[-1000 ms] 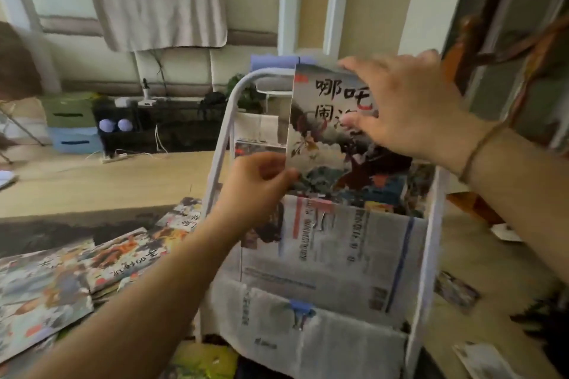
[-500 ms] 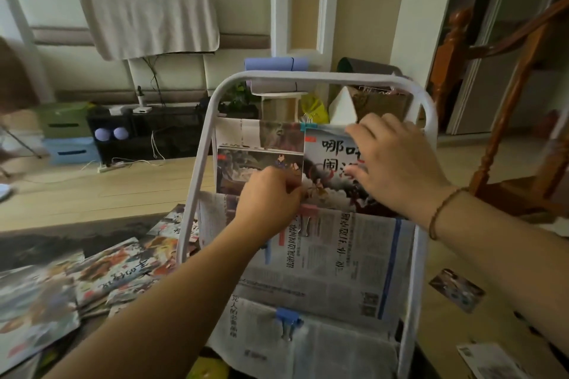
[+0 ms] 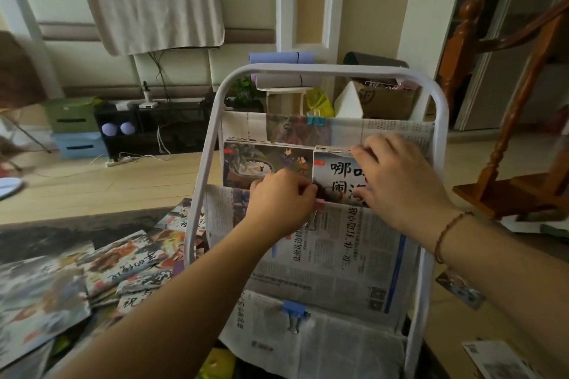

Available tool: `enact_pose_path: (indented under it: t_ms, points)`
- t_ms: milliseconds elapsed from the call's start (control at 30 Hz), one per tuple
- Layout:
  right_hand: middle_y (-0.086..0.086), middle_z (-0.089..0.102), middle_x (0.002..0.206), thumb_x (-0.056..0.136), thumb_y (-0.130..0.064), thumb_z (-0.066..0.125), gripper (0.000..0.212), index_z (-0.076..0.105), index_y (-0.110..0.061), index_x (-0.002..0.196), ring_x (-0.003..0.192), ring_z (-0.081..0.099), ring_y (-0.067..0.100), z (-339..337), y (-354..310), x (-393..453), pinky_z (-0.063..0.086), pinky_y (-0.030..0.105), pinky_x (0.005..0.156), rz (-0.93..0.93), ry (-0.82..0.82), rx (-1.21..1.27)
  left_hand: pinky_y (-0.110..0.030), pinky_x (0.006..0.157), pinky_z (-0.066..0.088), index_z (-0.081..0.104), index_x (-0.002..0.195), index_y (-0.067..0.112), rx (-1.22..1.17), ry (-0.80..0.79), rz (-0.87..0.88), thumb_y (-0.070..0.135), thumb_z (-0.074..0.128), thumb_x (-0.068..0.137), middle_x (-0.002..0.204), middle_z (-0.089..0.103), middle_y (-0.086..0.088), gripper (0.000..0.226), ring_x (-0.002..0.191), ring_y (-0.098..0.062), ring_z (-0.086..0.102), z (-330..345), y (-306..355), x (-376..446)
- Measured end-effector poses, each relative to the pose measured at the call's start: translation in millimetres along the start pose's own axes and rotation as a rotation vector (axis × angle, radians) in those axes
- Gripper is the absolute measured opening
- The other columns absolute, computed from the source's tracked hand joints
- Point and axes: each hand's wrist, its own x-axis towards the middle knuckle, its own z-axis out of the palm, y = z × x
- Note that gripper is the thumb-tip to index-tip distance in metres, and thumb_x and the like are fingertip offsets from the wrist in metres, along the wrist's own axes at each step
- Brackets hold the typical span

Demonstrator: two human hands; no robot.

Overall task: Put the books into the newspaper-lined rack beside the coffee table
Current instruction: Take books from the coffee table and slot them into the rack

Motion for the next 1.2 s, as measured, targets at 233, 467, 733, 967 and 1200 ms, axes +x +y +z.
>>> enact_pose_path:
  t_ms: [233, 467, 733, 967, 1200]
  points:
    - [0.022, 0.056, 0.113, 0.087, -0.026, 0.064, 0.047, 0.059, 0.003, 0.123, 0.104, 0.05, 0.041, -11, -41, -12, 0.044, 0.052, 0.088, -0.069, 0.364, 0.236, -0.033, 0.096, 0.051, 0.069, 0.111, 0.019, -0.058, 0.31, 0.265, 0.027, 0.059, 0.094, 0.114, 0.068, 0.004, 0.021, 0.107, -0.01, 0.059, -15, -45, -51]
    - [0.013, 0.06, 0.113, 0.083, -0.028, 0.063, 0.043, 0.065, -0.003, 0.118, 0.105, 0.055, 0.03, 24, -190, -41, 0.05, 0.043, 0.09, -0.31, 0.171, 0.71, -0.038, 0.107, 0.042, 0.062, 0.126, 0.021, 0.081, 0.212, -0.072, 0.031, 0.057, 0.094, 0.137, 0.054, 0.004, 0.034, 0.13, -0.016, 0.048, -35, -198, -163]
    - [-0.003, 0.042, 0.143, 0.094, -0.04, 0.052, 0.056, 0.042, -0.017, 0.144, 0.137, 0.037, 0.022, 59, -352, -59, 0.029, 0.024, 0.108, -0.474, -0.389, 0.884, -0.036, 0.116, 0.026, 0.044, 0.143, 0.028, 0.484, -0.128, -0.603, 0.04, 0.044, 0.099, 0.157, 0.032, 0.002, 0.045, 0.143, -0.021, 0.029, -84, -339, -281]
    - [0.005, 0.051, 0.141, 0.093, -0.035, 0.061, 0.057, 0.044, -0.013, 0.142, 0.124, 0.051, 0.02, 65, -442, -47, 0.041, 0.031, 0.103, -0.179, -0.809, 1.177, -0.037, 0.123, 0.009, 0.02, 0.155, 0.023, 0.514, -0.242, -0.589, 0.045, 0.026, 0.105, 0.164, 0.013, 0.001, 0.055, 0.151, -0.017, 0.01, -86, -355, -305]
    - [0.026, 0.064, 0.073, 0.087, -0.005, 0.063, 0.015, 0.062, 0.009, 0.082, 0.064, 0.059, 0.031, 69, -482, -18, 0.052, 0.043, 0.063, 0.525, -0.978, 1.562, -0.039, 0.122, 0.016, 0.031, 0.151, 0.019, 0.635, -0.245, -0.458, 0.046, 0.027, 0.102, 0.16, 0.027, 0.0, 0.056, 0.148, -0.015, 0.024, -83, -347, -316]
